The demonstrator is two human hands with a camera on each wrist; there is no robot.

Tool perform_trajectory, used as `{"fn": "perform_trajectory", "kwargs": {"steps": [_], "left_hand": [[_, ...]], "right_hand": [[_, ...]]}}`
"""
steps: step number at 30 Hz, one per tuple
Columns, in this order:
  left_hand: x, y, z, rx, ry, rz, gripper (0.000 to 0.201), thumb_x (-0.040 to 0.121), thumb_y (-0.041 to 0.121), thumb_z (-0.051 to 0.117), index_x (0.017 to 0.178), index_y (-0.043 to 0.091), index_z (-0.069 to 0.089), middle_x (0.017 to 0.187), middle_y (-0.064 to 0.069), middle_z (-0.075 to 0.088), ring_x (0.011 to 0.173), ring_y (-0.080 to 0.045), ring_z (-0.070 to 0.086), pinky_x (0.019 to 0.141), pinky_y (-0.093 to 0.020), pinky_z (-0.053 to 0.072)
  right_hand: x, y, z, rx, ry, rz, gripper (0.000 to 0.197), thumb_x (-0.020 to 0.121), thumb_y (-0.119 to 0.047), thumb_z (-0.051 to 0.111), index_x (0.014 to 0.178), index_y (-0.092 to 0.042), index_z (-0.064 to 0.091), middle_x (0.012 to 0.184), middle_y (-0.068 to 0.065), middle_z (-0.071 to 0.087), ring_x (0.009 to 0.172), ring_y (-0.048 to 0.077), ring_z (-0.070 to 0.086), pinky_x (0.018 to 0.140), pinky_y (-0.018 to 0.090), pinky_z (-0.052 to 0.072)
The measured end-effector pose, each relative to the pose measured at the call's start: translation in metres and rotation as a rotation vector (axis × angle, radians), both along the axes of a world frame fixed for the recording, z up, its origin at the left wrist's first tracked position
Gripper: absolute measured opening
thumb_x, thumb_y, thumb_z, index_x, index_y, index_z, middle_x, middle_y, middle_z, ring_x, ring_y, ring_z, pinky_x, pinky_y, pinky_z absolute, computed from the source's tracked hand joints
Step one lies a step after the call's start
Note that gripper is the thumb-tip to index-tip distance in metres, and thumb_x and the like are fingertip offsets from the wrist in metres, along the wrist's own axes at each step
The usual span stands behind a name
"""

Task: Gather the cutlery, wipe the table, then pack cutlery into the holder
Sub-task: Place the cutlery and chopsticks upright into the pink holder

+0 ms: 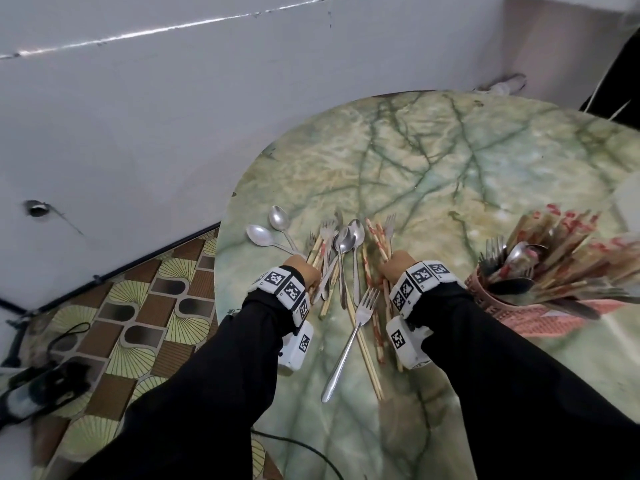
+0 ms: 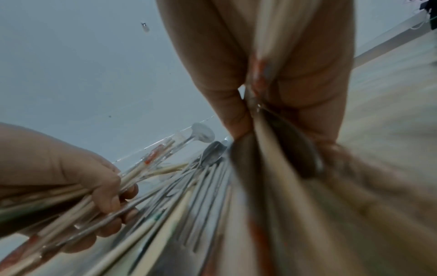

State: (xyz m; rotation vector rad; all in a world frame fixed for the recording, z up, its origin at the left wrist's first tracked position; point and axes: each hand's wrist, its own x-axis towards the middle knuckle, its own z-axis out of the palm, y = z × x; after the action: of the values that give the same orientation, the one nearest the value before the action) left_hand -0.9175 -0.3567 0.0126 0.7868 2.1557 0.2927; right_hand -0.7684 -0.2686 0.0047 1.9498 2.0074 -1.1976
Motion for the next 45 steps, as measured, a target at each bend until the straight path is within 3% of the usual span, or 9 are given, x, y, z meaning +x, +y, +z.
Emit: {"fn": "perform_trajectory", "kwargs": {"steps": [3,7,17,21,27,32,39,41,45], "left_hand": [[0.002,0.000,-0.002,0.033,0.050,-0.003,0.027,0.090,0.008,0.050,0.112,-0.006,0.055,0.110,-0.020,0.061,0.104,-0.032,0.059,0.084,-0.033,0.047],[0.005,-0.003,-0.002,0.051,0.100,-0.007,0.028,0.092,0.007,0.046,0.116,-0.007,0.053,0.120,-0.021,0.059,0.112,-0.033,0.056,0.090,-0.034,0.045],[0.004,-0.005,0.006,0.259,0.020,0.123,0.030,0.091,0.002,0.039,0.120,-0.001,0.045,0.120,-0.021,0.058,0.109,-0.036,0.056,0.094,-0.041,0.047],[0.005,-0.005,0.026,0.448,-0.056,0.136,0.037,0.086,-0.004,0.046,0.122,0.003,0.043,0.116,-0.015,0.055,0.108,-0.033,0.053,0.087,-0.037,0.043],[0.022,-0.007,0.068,0.760,-0.306,0.304,0.027,0.082,-0.007,0.039,0.095,0.010,0.054,0.068,-0.004,0.053,0.036,-0.006,0.034,0.038,-0.018,0.028],[0.041,-0.007,0.094,0.880,-0.461,0.345,0.022,0.084,-0.003,0.038,0.074,0.008,0.054,0.057,-0.004,0.043,0.027,-0.002,0.026,0.030,-0.015,0.021],[0.042,0.001,0.057,0.719,-0.034,0.170,0.018,0.079,0.009,0.063,0.065,0.017,0.055,0.068,-0.003,0.057,0.068,-0.021,0.053,0.066,-0.027,0.043],[0.047,0.006,0.040,0.646,0.056,0.074,0.003,0.077,0.008,0.067,0.076,0.009,0.065,0.084,-0.014,0.066,0.083,-0.028,0.061,0.075,-0.030,0.045],[0.059,0.027,0.012,0.490,0.190,-0.082,0.022,0.081,0.012,0.064,0.101,0.002,0.065,0.104,-0.016,0.066,0.098,-0.029,0.061,0.080,-0.029,0.044]], "right_hand": [[-0.002,-0.001,0.003,-0.054,0.034,-0.026,0.022,0.083,0.000,0.059,0.065,-0.002,0.046,0.065,0.007,0.047,0.060,0.020,0.049,0.057,0.027,0.043],[-0.004,-0.001,-0.001,-0.079,0.217,-0.146,0.019,0.078,0.012,0.057,0.097,0.009,0.056,0.081,0.021,0.062,0.088,0.039,0.065,0.089,0.049,0.052],[0.002,-0.008,0.012,0.100,0.513,-0.186,0.018,0.089,0.002,0.041,0.078,-0.011,0.048,0.061,0.010,0.047,0.050,0.022,0.046,0.052,0.032,0.043],[0.000,-0.010,0.024,0.124,0.650,-0.238,0.008,0.095,-0.010,0.040,0.092,-0.012,0.047,0.061,0.004,0.040,0.047,0.015,0.033,0.044,0.023,0.027],[0.002,-0.020,0.060,0.075,0.915,-0.359,0.015,0.088,-0.007,0.049,0.074,-0.014,0.051,0.050,-0.002,0.038,0.038,0.009,0.030,0.035,0.016,0.023],[0.009,-0.031,0.095,0.055,1.055,-0.367,0.023,0.087,-0.001,0.036,0.072,-0.008,0.052,0.044,-0.003,0.036,0.030,0.006,0.026,0.033,0.015,0.022],[0.032,-0.041,0.108,0.097,0.978,-0.290,0.017,0.091,-0.004,0.037,0.079,-0.012,0.046,0.058,0.001,0.037,0.045,0.011,0.029,0.035,0.017,0.024],[0.034,-0.041,0.096,0.098,0.924,-0.314,0.014,0.091,-0.006,0.038,0.081,-0.011,0.045,0.059,0.001,0.037,0.045,0.012,0.029,0.035,0.017,0.023],[0.032,-0.036,0.058,0.109,0.786,-0.349,0.022,0.091,-0.009,0.040,0.070,-0.015,0.041,0.061,0.004,0.039,0.048,0.016,0.035,0.041,0.023,0.029]]}}
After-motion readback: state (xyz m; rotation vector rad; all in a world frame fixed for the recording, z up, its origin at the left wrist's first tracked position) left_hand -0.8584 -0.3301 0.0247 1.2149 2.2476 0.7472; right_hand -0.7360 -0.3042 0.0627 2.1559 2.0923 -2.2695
